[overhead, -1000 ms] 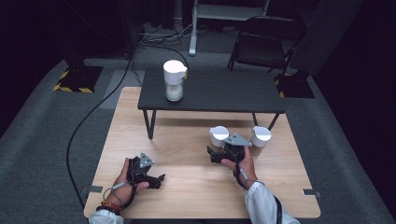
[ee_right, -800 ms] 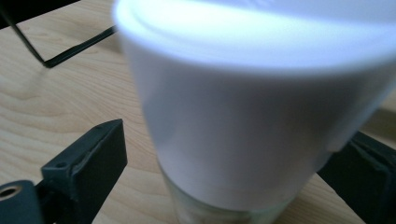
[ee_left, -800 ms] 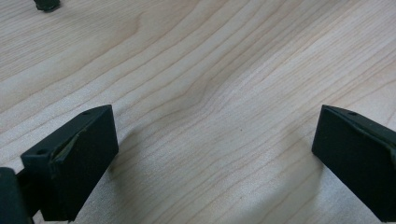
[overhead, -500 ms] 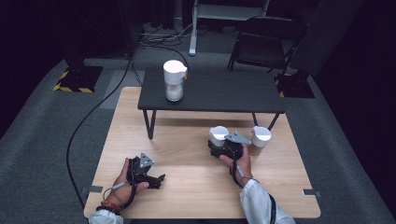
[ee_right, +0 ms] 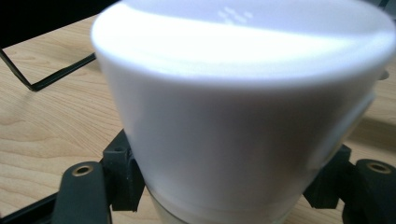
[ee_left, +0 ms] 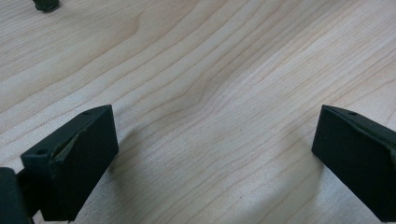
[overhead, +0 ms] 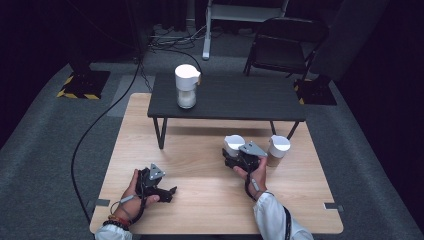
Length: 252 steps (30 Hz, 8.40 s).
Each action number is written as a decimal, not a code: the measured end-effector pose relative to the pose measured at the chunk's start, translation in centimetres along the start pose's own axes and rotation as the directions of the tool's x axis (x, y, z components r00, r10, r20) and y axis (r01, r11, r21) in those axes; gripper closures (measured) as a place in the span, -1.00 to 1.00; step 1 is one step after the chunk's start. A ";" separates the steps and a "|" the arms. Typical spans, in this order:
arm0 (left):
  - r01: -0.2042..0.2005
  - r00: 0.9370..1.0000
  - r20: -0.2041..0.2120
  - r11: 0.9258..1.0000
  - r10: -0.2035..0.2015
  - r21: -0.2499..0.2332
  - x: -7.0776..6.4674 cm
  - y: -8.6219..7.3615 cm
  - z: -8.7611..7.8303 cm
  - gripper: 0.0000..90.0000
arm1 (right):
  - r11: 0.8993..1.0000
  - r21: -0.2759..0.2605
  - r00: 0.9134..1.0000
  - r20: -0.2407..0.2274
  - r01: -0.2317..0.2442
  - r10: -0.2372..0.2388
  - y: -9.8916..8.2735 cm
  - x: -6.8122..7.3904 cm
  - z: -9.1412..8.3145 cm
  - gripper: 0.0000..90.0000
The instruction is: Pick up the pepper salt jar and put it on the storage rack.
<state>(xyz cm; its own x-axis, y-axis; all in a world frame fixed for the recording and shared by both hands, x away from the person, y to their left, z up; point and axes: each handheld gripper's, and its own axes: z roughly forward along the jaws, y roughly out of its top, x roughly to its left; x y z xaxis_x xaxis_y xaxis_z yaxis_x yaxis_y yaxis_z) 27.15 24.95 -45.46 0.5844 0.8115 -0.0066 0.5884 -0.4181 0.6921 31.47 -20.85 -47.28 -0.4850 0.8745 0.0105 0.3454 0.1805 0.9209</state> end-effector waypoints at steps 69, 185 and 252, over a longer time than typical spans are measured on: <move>0.000 1.000 0.000 1.000 0.000 0.000 0.0 0.0 0.0 -1.00 | 0.993 -0.109 0.998 -0.033 0.052 -0.056 11.0 0.4 -10.1 -0.34; -0.002 1.000 0.001 1.000 0.002 0.001 0.0 0.0 0.0 -1.00 | 0.980 -0.199 0.997 0.075 0.008 0.007 18.6 -1.2 -2.2 -0.35; -0.003 1.000 0.001 1.000 0.003 0.001 0.0 0.0 0.0 -1.00 | 0.954 -0.239 0.984 0.045 0.179 -0.173 14.8 0.6 -7.8 -0.95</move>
<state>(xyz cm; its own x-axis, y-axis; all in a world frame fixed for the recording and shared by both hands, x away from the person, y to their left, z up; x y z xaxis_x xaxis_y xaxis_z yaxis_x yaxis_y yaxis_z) 27.19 24.98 -45.44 0.5867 0.8098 -0.0056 0.5873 -0.4208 0.6914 30.01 -21.13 -30.57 -0.5007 0.8495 -0.1665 0.0511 0.2210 0.9739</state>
